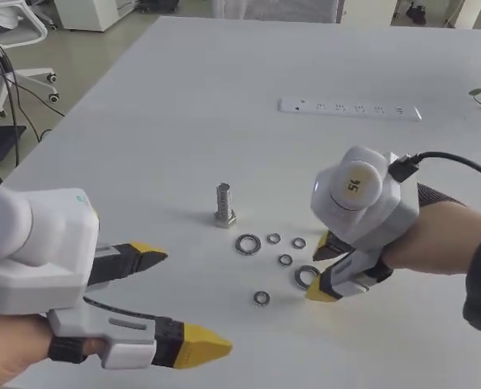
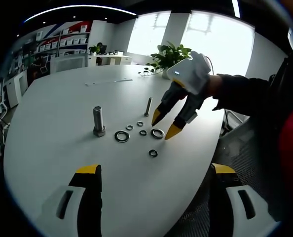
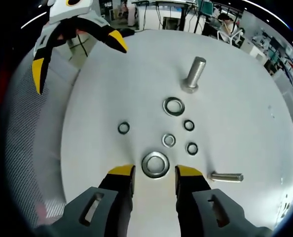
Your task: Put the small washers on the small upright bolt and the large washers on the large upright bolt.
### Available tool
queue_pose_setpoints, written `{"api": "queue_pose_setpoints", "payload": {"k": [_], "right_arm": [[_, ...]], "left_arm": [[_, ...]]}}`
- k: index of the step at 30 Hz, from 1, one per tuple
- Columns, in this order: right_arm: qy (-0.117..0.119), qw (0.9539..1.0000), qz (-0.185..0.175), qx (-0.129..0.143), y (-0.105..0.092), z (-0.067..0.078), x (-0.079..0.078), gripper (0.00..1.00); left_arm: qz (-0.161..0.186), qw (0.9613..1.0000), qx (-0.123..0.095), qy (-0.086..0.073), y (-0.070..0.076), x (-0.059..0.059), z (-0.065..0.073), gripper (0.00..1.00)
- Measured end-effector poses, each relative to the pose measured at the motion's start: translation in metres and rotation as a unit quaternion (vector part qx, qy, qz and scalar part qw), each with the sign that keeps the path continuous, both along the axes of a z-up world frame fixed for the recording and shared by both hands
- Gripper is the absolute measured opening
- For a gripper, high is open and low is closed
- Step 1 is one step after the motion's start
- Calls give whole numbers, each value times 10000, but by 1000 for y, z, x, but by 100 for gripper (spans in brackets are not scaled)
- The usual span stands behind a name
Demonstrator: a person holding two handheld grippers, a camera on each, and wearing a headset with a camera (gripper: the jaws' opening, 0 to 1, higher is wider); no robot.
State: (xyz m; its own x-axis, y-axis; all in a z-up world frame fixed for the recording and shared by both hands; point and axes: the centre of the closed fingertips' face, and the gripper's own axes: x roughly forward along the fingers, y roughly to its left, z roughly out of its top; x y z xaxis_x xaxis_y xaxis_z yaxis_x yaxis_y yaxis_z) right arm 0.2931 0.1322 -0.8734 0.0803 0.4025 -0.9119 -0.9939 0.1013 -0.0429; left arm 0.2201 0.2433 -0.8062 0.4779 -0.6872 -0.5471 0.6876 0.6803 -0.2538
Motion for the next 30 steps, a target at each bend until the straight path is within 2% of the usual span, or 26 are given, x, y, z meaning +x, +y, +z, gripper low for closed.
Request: {"api": "queue_pose_setpoints", "payload": {"k": [9,19,25,30], "right_arm": [[17,10000,63,-65,2,-1,-2,31],[182,9997,-127,-39,1,-2,-1,31],[157,9998,-39,-115,3,-3,-3,26],[177,9997,-49,-134,3,-4,-3,25]], "left_arm": [[-17,10000,-7,21,-1,-2,-1,90],[-58,10000,-5,57,-2,-4,-3,90],[-52,10000,-7,71,-2,-4,-3,90],[-36,10000,-18,70,-2,-4,-3,90]]}}
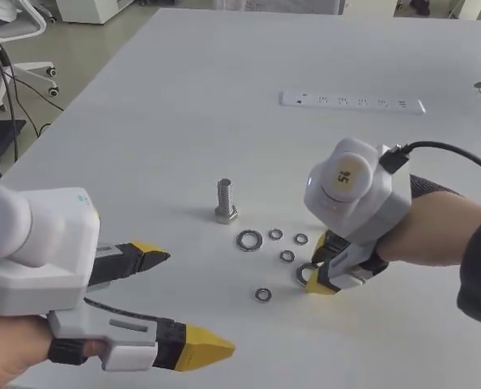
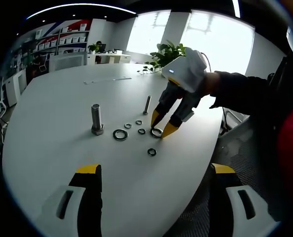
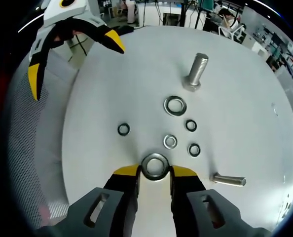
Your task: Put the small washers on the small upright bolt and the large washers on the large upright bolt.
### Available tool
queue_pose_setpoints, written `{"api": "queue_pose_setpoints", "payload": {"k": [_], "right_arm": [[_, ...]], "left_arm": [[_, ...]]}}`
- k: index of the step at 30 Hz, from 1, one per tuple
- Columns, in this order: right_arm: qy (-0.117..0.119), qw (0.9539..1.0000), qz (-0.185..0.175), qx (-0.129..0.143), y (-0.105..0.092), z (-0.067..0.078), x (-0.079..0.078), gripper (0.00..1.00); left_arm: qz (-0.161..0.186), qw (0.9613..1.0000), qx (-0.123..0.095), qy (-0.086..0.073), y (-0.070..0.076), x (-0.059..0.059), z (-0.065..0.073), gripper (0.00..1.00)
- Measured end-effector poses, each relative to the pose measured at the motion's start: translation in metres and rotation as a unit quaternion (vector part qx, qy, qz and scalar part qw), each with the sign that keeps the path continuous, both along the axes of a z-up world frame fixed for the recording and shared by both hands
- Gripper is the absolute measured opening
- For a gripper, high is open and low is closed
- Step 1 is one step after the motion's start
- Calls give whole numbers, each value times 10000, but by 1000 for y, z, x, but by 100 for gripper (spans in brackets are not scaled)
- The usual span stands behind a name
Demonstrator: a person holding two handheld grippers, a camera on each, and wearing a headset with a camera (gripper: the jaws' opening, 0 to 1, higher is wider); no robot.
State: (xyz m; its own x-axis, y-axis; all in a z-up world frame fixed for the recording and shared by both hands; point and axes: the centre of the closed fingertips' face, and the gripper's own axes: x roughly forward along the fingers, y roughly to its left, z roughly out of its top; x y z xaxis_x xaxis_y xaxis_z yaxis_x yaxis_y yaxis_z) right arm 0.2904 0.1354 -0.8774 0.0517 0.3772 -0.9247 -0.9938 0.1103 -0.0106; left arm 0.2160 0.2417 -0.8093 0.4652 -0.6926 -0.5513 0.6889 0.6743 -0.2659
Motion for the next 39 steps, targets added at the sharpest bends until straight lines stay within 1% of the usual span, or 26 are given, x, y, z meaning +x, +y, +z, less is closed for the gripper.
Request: {"api": "queue_pose_setpoints", "payload": {"k": [19,23,39], "right_arm": [[13,10000,-77,25,-1,1,0,23],[-13,10000,-78,27,-1,2,1,23],[-32,9999,-113,38,-3,8,4,23]], "left_arm": [[-13,10000,8,2,-1,-1,0,90],[-11,10000,9,0,-1,-1,0,90],[-20,10000,2,2,-1,1,0,89]]}}
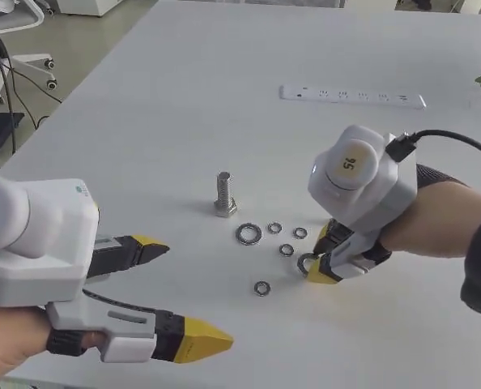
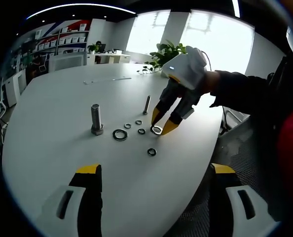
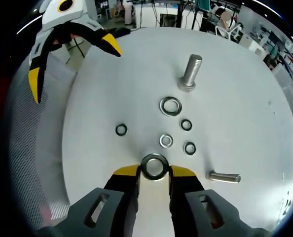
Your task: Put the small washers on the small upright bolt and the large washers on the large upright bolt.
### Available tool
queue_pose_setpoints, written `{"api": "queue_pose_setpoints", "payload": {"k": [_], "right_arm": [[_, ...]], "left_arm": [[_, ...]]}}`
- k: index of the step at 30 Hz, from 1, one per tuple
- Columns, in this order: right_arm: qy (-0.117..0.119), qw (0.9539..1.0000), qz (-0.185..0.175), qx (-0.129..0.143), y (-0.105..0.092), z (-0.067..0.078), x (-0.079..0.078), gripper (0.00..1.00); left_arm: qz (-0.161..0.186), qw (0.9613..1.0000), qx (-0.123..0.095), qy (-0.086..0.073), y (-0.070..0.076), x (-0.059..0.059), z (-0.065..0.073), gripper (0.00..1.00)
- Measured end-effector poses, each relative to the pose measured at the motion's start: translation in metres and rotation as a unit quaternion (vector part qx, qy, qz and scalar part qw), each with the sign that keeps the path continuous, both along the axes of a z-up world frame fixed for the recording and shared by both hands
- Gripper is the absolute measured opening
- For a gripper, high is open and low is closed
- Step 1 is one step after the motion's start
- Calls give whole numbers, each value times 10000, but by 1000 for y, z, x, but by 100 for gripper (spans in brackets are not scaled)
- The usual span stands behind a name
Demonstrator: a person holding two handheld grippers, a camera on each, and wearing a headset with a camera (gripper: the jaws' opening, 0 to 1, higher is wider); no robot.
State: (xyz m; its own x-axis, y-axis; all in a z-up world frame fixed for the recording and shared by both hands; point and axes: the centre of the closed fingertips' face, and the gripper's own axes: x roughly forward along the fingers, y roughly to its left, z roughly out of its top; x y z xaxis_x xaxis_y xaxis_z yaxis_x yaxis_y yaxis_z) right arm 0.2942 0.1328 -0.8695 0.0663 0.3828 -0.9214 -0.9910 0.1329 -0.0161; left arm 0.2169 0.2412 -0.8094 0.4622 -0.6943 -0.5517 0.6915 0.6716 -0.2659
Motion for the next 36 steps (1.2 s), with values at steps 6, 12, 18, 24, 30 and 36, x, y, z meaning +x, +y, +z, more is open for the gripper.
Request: {"api": "queue_pose_setpoints", "payload": {"k": [6,12,18,24,30,36], "right_arm": [[-34,10000,50,-8,2,8,1,23],[-91,9999,124,-47,3,18,0,23],[-155,9997,185,2,8,33,1,23],[-342,9990,291,70,16,56,8,23],[-515,9979,388,88,24,72,15,23],[-668,9965,478,132,34,87,23,23]], "left_arm": [[-6,10000,-13,-16,0,1,0,89],[2,10000,-29,-49,0,2,2,89],[-8,10000,-48,-70,0,2,3,89],[-14,9999,-63,-90,0,2,4,89],[4,9999,-77,-135,-1,4,6,89],[36,9998,-100,-178,0,4,8,89]]}}
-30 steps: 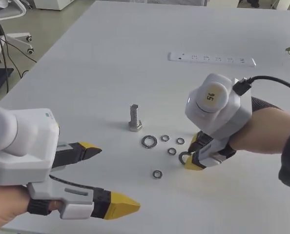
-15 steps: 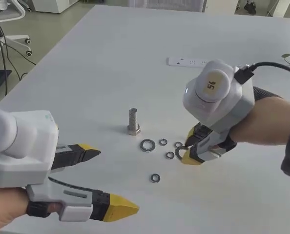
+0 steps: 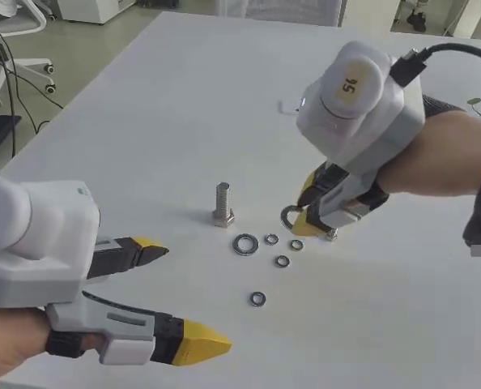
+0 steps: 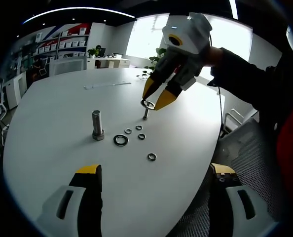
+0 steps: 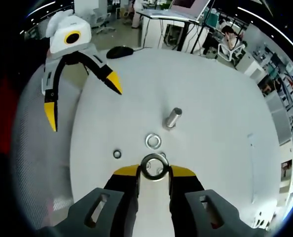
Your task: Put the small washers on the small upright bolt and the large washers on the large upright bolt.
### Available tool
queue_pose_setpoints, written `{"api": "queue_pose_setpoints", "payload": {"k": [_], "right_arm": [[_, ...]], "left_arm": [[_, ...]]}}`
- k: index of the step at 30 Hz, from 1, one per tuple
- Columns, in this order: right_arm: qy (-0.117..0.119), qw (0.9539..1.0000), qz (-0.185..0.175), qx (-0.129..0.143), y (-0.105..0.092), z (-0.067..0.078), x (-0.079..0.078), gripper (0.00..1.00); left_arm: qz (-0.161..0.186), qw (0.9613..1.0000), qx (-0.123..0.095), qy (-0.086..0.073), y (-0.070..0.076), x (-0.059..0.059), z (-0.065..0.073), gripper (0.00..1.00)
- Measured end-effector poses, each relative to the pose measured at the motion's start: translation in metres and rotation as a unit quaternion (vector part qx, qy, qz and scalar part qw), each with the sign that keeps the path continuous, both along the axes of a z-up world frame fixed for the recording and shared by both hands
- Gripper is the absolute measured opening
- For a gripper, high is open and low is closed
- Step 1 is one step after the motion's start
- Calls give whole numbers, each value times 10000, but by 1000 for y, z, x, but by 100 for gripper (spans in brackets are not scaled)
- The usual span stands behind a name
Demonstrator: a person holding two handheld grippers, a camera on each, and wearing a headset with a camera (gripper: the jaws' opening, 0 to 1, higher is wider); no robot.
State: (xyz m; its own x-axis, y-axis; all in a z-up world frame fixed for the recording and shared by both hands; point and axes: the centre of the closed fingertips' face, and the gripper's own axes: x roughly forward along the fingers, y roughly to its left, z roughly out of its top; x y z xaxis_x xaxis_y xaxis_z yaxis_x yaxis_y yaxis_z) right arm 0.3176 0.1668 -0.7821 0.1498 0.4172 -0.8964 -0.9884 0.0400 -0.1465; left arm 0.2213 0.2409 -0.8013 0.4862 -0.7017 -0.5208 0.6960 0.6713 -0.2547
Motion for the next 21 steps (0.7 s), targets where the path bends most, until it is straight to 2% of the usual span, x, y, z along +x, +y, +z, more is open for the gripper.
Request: {"api": "queue_pose_setpoints", "payload": {"k": [12,21], "right_arm": [[-186,9995,213,124,31,22,16,23],[-258,9990,337,127,44,27,25,23]], "left_arm": [[27,10000,-3,-23,0,0,1,89],[35,10000,-8,-13,0,0,0,89]]}}
